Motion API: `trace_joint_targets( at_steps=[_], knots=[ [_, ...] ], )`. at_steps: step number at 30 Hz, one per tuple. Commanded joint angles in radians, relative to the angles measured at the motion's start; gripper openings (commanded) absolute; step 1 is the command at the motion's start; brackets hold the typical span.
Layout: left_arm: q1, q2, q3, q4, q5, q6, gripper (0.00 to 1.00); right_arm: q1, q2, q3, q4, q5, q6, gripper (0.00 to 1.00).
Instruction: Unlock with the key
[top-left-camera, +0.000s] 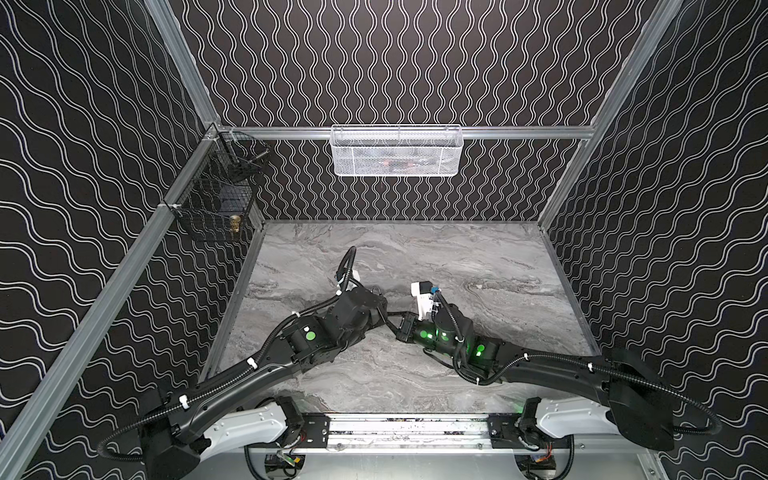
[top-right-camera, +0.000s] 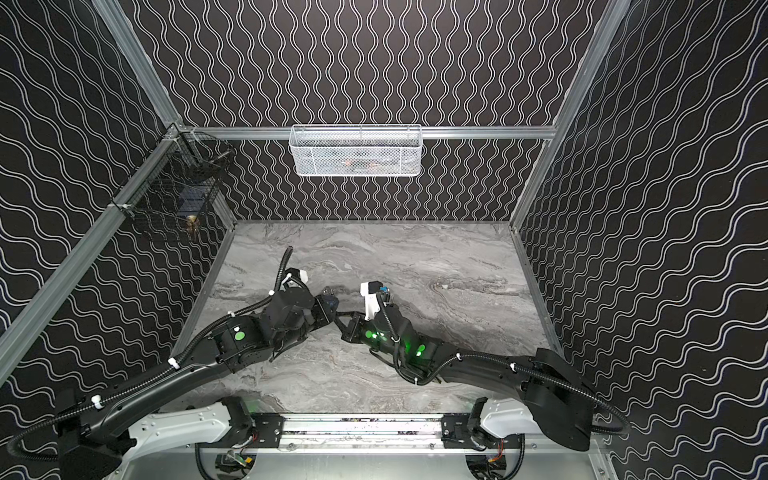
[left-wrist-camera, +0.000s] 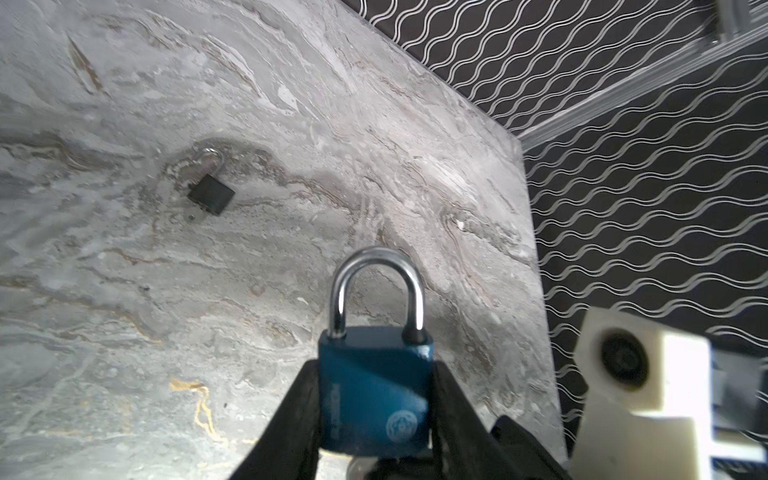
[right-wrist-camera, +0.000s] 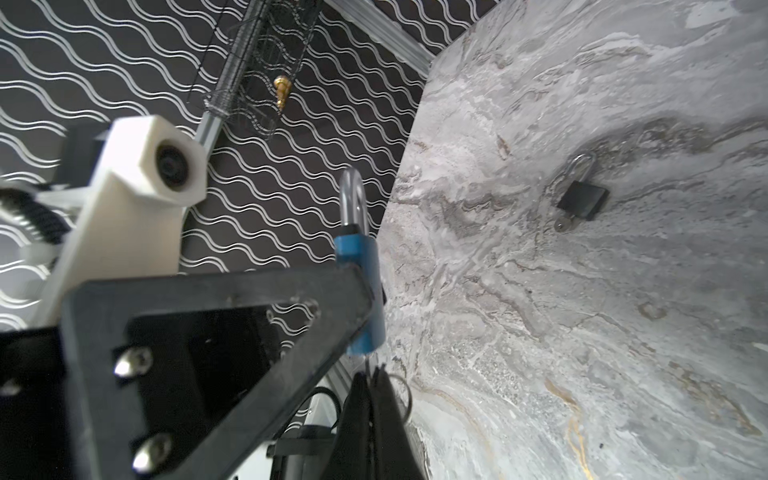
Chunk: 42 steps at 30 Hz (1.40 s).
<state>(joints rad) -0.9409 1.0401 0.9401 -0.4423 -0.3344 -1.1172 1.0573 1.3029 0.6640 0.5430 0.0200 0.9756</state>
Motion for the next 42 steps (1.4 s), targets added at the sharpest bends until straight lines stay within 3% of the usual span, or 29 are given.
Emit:
trace_joint_targets(
  at_steps=[1, 18, 42],
  knots=[
    [-0.009, -0.013, 0.005, 0.117, 0.157, -0.062, 0.07, -0.006, -0.014, -0.019, 0.169, -0.033, -0.007, 0.00],
    [-0.009, -0.036, -0.025, 0.213, 0.212, -0.105, 0.04, -0.076, 0.016, -0.068, 0.404, -0.202, 0.117, 0.00],
    [-0.012, -0.032, -0.065, 0.390, 0.368, -0.179, 0.01, -0.106, 0.040, -0.085, 0.497, -0.218, 0.212, 0.00]
  ],
)
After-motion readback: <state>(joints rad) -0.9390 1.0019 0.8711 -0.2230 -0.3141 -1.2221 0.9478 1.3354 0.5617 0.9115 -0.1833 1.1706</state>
